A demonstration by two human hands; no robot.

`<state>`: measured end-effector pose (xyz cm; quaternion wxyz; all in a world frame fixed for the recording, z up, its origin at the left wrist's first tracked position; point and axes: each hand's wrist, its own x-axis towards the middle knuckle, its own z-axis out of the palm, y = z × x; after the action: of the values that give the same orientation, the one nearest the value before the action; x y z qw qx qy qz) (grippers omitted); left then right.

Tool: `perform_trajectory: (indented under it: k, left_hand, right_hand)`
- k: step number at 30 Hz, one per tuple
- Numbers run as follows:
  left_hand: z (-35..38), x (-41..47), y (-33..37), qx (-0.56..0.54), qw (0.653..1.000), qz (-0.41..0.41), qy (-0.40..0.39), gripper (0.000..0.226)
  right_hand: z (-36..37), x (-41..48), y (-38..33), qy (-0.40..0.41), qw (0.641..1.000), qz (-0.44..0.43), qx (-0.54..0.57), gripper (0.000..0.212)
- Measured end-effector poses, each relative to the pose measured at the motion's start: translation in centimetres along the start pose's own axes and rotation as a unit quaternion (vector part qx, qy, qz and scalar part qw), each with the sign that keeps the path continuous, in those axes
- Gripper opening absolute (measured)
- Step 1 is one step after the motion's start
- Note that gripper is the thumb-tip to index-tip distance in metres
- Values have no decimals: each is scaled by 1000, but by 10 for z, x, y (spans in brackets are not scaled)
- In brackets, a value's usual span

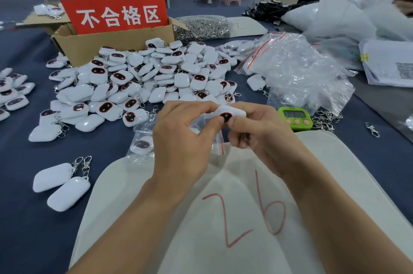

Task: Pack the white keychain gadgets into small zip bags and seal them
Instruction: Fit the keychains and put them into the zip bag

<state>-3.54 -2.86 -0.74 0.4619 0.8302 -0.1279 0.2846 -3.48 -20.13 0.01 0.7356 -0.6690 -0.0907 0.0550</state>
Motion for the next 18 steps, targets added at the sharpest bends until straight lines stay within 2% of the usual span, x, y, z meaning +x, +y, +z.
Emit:
perform_trajectory:
  k: [6, 10, 15, 18]
  left_hand:
    - [2, -3, 1, 11, 1000, -3, 17, 23]
    - [3, -4, 4, -54, 996, -71, -30, 30]
    - [4, -5, 1, -75, 992, -90, -42, 44]
    - [2, -4, 3, -91, 993, -68, -26, 47]
  right_hand:
    - [-2, -2, 3, 13, 997, -1, 76, 31]
    - [2, -1, 4, 53, 995, -38, 78, 37]
    - [1, -1, 4, 3, 993, -45, 108, 50]
    - [-2, 0, 4, 9, 988, -11, 156, 57]
